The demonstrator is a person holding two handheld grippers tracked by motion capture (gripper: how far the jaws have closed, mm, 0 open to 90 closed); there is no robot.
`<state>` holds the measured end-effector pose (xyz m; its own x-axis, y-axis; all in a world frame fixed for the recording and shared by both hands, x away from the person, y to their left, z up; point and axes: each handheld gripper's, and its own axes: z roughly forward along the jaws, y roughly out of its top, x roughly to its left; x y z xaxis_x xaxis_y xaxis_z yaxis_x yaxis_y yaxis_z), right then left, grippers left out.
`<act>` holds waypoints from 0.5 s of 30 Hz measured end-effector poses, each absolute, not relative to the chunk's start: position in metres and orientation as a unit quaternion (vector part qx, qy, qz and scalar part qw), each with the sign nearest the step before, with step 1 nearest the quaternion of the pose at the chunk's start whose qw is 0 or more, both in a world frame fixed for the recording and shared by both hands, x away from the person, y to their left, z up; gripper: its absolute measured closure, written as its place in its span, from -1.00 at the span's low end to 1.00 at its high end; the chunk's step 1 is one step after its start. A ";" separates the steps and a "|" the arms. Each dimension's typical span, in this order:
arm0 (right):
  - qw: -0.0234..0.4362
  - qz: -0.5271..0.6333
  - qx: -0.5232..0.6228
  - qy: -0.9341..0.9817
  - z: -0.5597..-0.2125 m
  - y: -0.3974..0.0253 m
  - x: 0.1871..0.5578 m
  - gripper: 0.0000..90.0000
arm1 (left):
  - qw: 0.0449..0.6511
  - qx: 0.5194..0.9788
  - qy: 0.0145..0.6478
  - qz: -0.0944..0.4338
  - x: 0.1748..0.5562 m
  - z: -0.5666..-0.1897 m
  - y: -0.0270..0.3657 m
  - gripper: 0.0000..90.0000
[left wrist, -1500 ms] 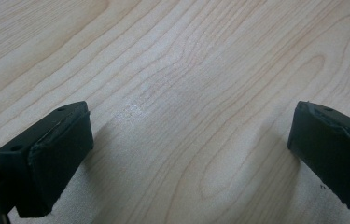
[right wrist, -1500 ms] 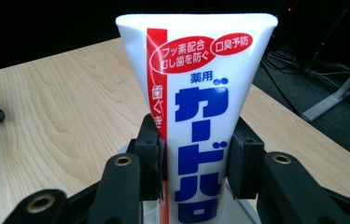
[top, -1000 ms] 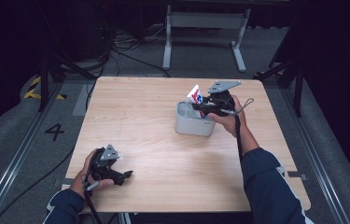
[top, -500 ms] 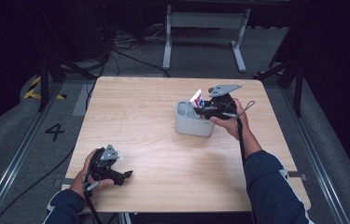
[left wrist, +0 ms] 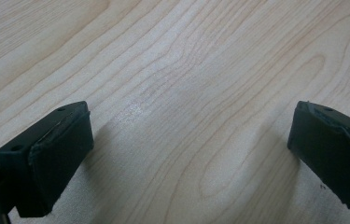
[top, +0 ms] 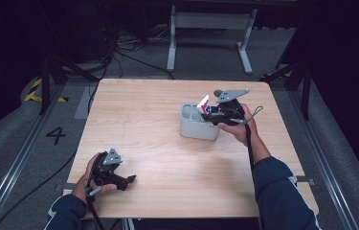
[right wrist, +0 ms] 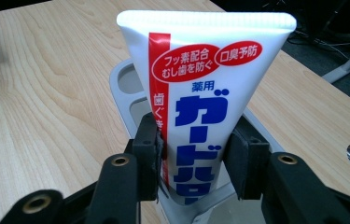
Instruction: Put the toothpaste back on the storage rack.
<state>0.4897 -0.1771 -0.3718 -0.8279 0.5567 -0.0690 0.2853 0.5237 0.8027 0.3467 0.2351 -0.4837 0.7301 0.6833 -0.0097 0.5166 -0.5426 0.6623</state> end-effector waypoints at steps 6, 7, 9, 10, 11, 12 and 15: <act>0.160 0.427 0.242 0.856 -0.373 -0.179 0.487 0.36 | 0.329 0.870 0.343 0.129 0.347 -0.483 0.235 -0.99; 0.160 0.427 0.243 0.856 -0.373 -0.179 0.487 0.36 | 0.329 0.870 0.344 0.129 0.347 -0.483 0.235 -0.99; 0.161 0.427 0.243 0.856 -0.373 -0.179 0.487 0.35 | 0.329 0.870 0.343 0.129 0.347 -0.483 0.235 -0.99; 0.160 0.428 0.242 0.856 -0.373 -0.179 0.487 0.35 | 0.329 0.870 0.344 0.129 0.347 -0.483 0.235 -0.99; 0.160 0.428 0.243 0.856 -0.373 -0.179 0.487 0.35 | 0.329 0.870 0.343 0.129 0.347 -0.483 0.235 -0.99; 0.159 0.428 0.243 0.856 -0.373 -0.179 0.487 0.35 | 0.329 0.870 0.343 0.129 0.347 -0.483 0.235 -0.99; 0.160 0.429 0.243 0.855 -0.373 -0.179 0.487 0.35 | 0.329 0.870 0.343 0.129 0.347 -0.483 0.235 -0.99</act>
